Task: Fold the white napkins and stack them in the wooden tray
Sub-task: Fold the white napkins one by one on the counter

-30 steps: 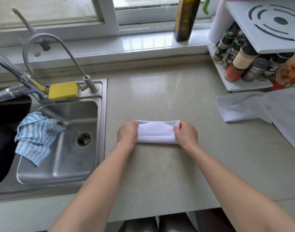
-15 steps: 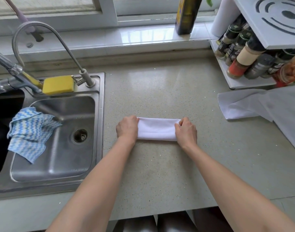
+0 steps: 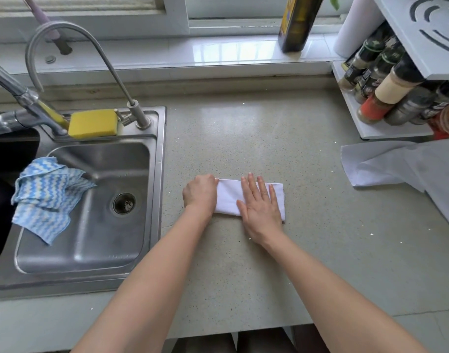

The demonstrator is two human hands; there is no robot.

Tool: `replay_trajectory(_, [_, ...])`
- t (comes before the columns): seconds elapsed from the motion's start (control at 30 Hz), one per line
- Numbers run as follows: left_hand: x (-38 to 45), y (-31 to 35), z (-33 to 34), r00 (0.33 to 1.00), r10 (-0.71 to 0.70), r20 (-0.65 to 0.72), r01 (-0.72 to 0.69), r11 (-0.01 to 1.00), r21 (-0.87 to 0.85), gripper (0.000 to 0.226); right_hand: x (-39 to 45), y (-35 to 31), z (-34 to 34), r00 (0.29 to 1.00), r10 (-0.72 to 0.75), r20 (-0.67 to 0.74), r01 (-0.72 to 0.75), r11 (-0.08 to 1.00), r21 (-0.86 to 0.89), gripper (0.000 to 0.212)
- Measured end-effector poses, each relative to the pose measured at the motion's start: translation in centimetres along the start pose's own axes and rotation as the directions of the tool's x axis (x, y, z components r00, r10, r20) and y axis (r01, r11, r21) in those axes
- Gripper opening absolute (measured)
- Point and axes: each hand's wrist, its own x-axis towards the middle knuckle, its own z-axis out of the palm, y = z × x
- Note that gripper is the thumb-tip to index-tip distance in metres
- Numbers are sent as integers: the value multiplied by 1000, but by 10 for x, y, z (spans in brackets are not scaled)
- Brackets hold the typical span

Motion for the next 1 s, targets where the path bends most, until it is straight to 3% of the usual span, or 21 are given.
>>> replay_trajectory(0.07, [1,-1,1,1000,10,-24,-9,1000,18,34,-1,4,6,1000,-4,21,4,1000,-3,57])
replay_trajectory(0.13, [-6,-6,2,983,79,-167,-69,996,62,30,-1,5,8,1000,-10,6,10,1000,-14,56])
replay_trajectory(0.23, [-19,-13,18,832,388,-397,-405,913,43,41,0,4,11,1000,3,-8,-3,1000,-24,56])
replay_trajectory(0.27, [-24,-14,26,792,496,-355,-507,859,70,48,0,4,12,1000,5,-9,-6,1000,-27,56])
replay_trajectory(0.33, [-30,-14,41,806,576,-136,-568,817,94,56,-1,5,12,1000,2,-11,-2,1000,-26,56])
replay_trajectory(0.4, [-29,-17,54,844,534,-45,-528,843,97,55,-2,6,13,1000,1,-20,-2,1000,-17,56])
replay_trajectory(0.63, [-19,-23,55,894,447,-26,-443,892,89,59,-7,19,13,998,49,-37,-50,999,-20,58])
replay_trajectory(0.87, [-19,-12,21,942,321,99,-333,931,153,63,-17,46,-16,992,111,68,-113,993,31,58])
replay_trajectory(0.93, [-16,-1,8,955,293,38,-295,947,129,51,-12,49,-28,993,90,74,-86,995,-54,57])
replay_trajectory(1.0, [-13,5,-4,963,266,-36,-259,957,131,25,-5,52,-40,999,19,43,-13,992,-123,43])
